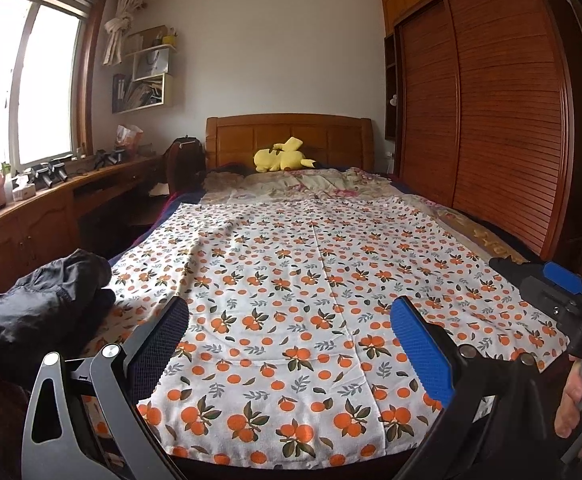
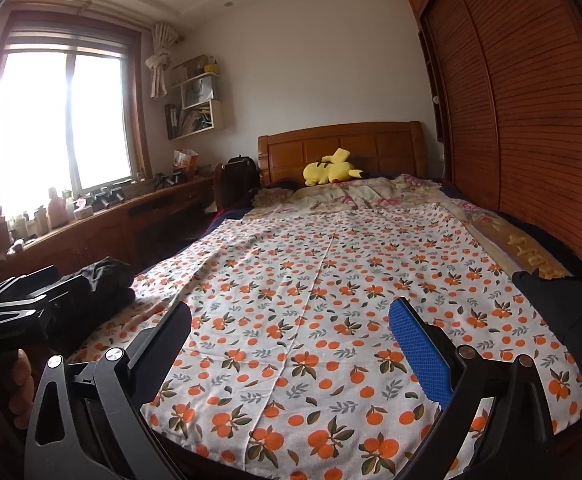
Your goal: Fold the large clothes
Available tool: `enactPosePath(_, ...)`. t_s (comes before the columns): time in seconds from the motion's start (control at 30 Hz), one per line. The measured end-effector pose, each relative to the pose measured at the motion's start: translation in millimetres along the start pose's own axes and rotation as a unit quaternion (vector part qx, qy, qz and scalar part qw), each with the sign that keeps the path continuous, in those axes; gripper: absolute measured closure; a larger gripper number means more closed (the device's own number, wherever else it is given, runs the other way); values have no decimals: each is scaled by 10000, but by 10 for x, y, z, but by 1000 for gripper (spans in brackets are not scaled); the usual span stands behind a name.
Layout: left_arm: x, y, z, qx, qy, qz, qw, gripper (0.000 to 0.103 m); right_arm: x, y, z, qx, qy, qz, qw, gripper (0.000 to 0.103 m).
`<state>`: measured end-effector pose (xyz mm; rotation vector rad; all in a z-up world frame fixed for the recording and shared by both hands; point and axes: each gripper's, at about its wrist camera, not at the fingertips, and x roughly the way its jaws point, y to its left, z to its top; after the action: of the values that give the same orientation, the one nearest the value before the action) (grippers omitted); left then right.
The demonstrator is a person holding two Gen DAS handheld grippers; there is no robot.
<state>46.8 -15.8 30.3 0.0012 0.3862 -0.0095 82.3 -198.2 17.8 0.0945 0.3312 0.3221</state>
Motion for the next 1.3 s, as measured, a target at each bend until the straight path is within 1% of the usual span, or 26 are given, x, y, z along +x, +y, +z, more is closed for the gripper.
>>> enactPosePath(0.77,61,39,-92,-3,84,7,10000,2,38,-22,-53,2,50,-33,10000,7)
enactPosePath(1.3,69,17,-99,31,62,34,10000,2,62,-48,-65,1,61,-96,9999,7)
